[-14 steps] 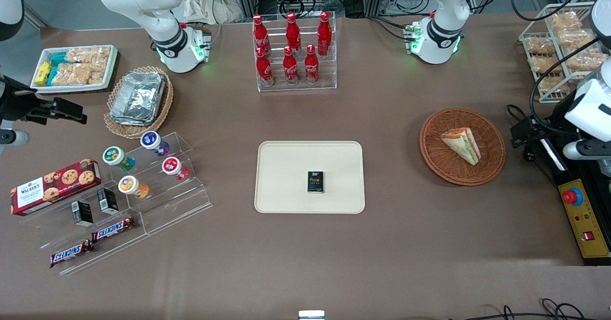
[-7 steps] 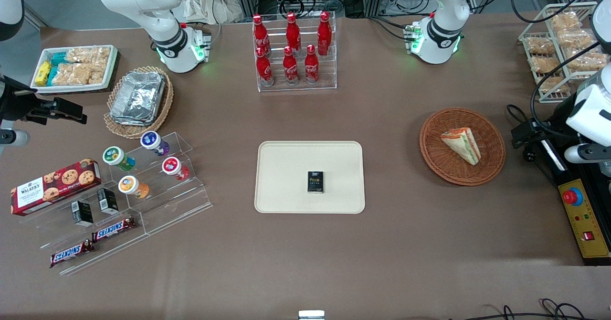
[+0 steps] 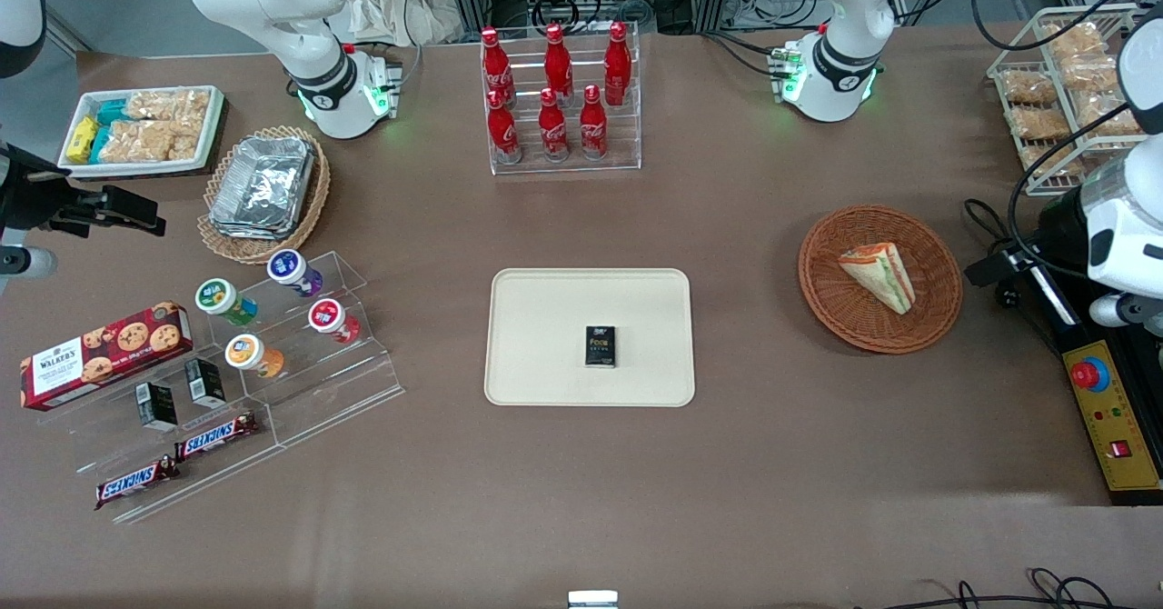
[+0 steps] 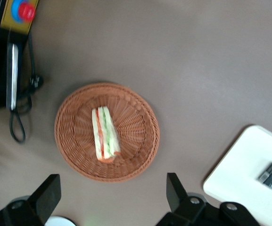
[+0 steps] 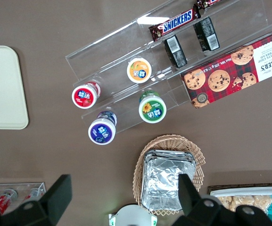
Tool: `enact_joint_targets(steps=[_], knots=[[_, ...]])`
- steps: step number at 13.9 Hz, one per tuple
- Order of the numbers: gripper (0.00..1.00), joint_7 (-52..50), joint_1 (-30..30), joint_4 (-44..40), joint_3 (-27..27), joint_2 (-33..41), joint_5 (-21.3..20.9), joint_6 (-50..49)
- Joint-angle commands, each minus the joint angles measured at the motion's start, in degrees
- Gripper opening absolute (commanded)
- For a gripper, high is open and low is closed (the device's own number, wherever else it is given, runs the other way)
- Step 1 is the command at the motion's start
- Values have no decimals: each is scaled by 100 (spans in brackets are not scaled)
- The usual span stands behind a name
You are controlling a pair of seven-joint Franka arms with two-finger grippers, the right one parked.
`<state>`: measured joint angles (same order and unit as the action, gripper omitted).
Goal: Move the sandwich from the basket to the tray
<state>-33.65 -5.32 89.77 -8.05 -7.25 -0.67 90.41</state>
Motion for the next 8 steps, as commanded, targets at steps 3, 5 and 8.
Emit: enact_joint_targets(steps=[3, 5, 8], knots=[[99, -992, -39, 865, -12, 268, -56, 177], [99, -1073, -126, 1470, 5, 390, -29, 693], [99, -1047, -206, 3303, 5, 1153, -38, 2491]])
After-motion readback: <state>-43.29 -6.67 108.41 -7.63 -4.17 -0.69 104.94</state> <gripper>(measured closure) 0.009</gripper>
